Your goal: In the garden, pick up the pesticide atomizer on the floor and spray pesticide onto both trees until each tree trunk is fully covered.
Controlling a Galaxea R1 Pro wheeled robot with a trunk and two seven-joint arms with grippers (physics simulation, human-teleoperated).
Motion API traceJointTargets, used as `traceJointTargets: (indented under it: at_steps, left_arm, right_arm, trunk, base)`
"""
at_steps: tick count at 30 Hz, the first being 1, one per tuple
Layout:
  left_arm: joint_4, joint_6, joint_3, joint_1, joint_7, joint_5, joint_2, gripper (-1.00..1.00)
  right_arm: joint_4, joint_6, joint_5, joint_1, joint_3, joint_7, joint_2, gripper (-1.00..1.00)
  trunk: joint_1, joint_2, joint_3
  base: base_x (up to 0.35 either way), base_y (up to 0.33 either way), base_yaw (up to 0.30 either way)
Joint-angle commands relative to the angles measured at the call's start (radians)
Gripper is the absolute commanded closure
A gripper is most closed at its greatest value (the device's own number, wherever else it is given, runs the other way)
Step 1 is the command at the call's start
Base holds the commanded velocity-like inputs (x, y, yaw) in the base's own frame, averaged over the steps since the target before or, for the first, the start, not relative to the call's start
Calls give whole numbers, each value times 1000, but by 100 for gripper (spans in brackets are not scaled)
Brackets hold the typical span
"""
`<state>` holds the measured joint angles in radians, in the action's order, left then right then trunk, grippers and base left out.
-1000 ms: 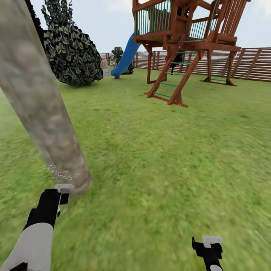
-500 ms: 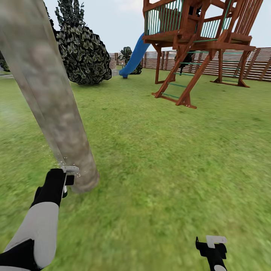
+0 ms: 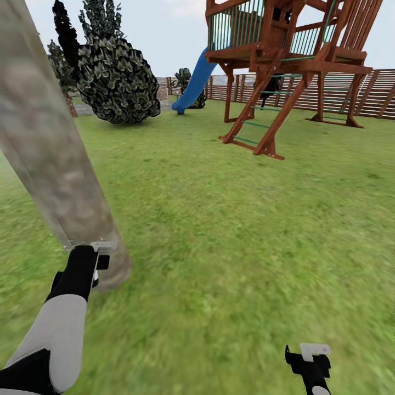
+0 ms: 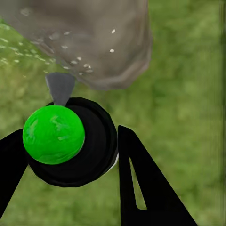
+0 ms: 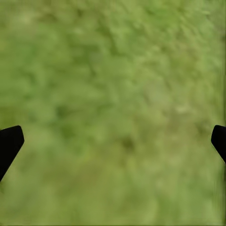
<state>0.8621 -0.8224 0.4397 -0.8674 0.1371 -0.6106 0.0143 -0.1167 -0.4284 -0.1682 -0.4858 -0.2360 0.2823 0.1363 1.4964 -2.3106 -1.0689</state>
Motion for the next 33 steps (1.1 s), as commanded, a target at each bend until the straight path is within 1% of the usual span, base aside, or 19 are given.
traceJointTargets:
  at_steps: [1, 4, 12, 13, 15, 19, 25, 30, 32, 33]
  left_arm:
    - [2, -3, 2, -1, 10, -11, 0, 100]
    - [2, -4, 2, -1, 9, -11, 2, 100]
    - [3, -3, 9, 2, 8, -11, 14, 100]
    - [6, -3, 10, 3, 7, -12, 15, 100]
    - [47, -4, 11, 5, 7, -12, 14, 100]
    - [58, -4, 7, 5, 7, -11, 13, 100]
    - [44, -3, 9, 5, 4, -9, 5, 100]
    - [42, -3, 12, 5, 1, -10, 7, 100]
    - [40, -3, 17, 8, 1, -11, 13, 100]
    - [41, -1, 35, 23, 2, -11, 18, 100]
  right_arm:
    - [0, -3, -10, 0, -9, 2, 0, -100]
    - [0, -3, -10, 0, -9, 2, 0, -100]
    - [0, -3, -10, 0, -9, 2, 0, -100]
    - [0, -3, -10, 0, -9, 2, 0, -100]
    - [0, -3, -10, 0, -9, 2, 0, -100]
    - [0, -3, -10, 0, -9, 2, 0, -100]
    - [0, -3, -10, 0, -9, 2, 1, -100]
    - [-1, -3, -10, 0, -9, 2, 6, -100]
    - [-1, -3, -10, 0, -9, 2, 6, -100]
    - [-1, -3, -10, 0, -9, 2, 5, -100]
  trunk:
    - [0, 0, -1]
    - [0, 0, -1]
    - [0, 0, -1]
    - [0, 0, -1]
    - [0, 0, -1]
    - [0, 0, -1]
    - [0, 0, -1]
    - [0, 0, -1]
    - [0, 0, -1]
    - [0, 0, -1]
  base:
    - [122, -253, 0]
    - [115, -257, 98]
    - [99, -261, 268]
    - [94, -263, 277]
    - [121, -263, 278]
    - [151, -263, 268]
    - [145, -263, 28]
    - [129, -263, 0]
    - [121, -263, 88]
    - [121, -263, 234]
